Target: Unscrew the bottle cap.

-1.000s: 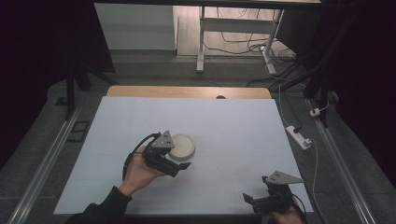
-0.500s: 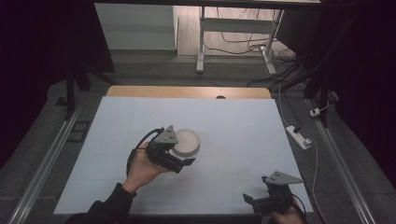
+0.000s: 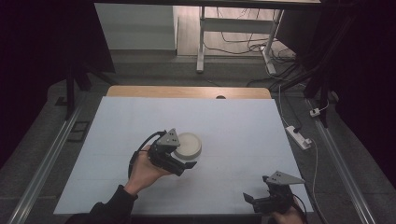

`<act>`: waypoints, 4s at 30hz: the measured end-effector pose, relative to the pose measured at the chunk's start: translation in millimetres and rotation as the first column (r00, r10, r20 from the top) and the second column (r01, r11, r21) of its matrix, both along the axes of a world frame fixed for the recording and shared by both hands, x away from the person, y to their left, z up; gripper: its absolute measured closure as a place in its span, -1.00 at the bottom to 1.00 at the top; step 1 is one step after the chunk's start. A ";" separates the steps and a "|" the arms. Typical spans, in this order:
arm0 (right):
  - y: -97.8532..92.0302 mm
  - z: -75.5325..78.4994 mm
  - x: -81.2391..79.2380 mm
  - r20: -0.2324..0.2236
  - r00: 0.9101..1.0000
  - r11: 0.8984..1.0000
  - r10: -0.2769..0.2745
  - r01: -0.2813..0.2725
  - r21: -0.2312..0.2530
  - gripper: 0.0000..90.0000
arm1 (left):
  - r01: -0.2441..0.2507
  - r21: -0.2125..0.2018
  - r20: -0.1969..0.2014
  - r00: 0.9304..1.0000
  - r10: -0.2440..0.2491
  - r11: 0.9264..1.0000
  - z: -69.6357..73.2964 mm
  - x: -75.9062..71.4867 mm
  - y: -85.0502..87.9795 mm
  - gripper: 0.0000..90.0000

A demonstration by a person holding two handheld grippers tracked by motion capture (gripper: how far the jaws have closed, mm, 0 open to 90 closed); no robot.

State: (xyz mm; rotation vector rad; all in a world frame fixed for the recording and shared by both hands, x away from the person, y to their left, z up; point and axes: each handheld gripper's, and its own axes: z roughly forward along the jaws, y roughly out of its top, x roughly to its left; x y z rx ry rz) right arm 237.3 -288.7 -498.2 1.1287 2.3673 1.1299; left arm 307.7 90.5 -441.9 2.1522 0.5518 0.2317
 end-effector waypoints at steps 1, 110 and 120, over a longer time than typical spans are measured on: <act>0.0 0.0 0.0 0.000 1.000 1.000 0.000 0.000 0.000 -1.00 | -0.001 -0.001 -0.003 1.000 0.001 1.000 -0.6 -0.2 -0.2 -0.84; 179.8 90.9 74.0 0.132 0.772 0.763 0.621 -0.635 0.125 -0.83 | 0.267 -0.023 -0.001 0.964 -0.267 0.964 -1.5 -13.5 3.3 -0.84; 182.7 91.2 82.3 0.189 0.654 0.645 0.733 -0.756 0.116 -0.88 | 0.284 -0.054 0.005 0.959 -0.284 0.957 -2.7 -12.1 9.5 -0.84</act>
